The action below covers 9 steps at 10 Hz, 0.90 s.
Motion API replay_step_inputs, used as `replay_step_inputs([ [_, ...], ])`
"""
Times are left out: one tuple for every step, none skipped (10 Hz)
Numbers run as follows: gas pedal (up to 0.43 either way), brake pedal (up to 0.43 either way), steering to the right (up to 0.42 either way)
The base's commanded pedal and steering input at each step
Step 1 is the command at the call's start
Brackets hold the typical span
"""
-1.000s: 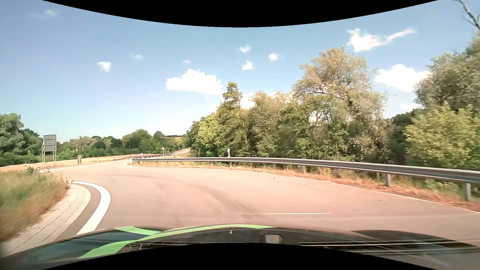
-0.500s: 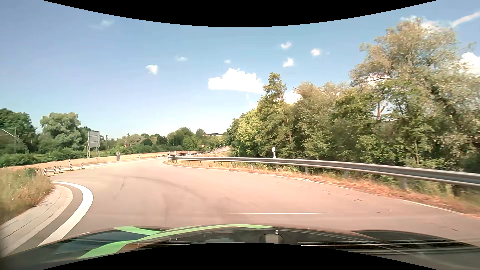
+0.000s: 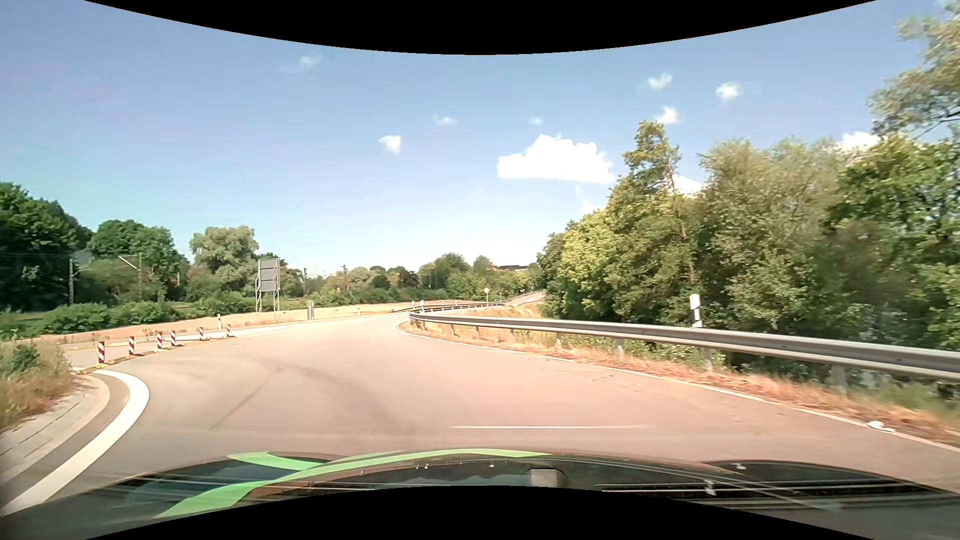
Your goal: Follow the waypoints while adhering to traffic rules and regulations
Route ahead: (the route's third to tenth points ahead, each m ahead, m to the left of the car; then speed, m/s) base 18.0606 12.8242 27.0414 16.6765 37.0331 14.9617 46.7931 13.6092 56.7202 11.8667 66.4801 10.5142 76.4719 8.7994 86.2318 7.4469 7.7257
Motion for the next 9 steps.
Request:
replay_step_inputs([
  [0.130,0.000,-0.219],
  [0.138,0.000,-0.213],
  [0.150,0.000,-0.206],
  [0.150,0.000,-0.200],
  [0.150,0.000,-0.192],
  [0.150,0.000,-0.175],
  [0.150,0.000,-0.157],
  [0.157,0.000,-0.136],
  [0.197,0.000,-0.117],
])
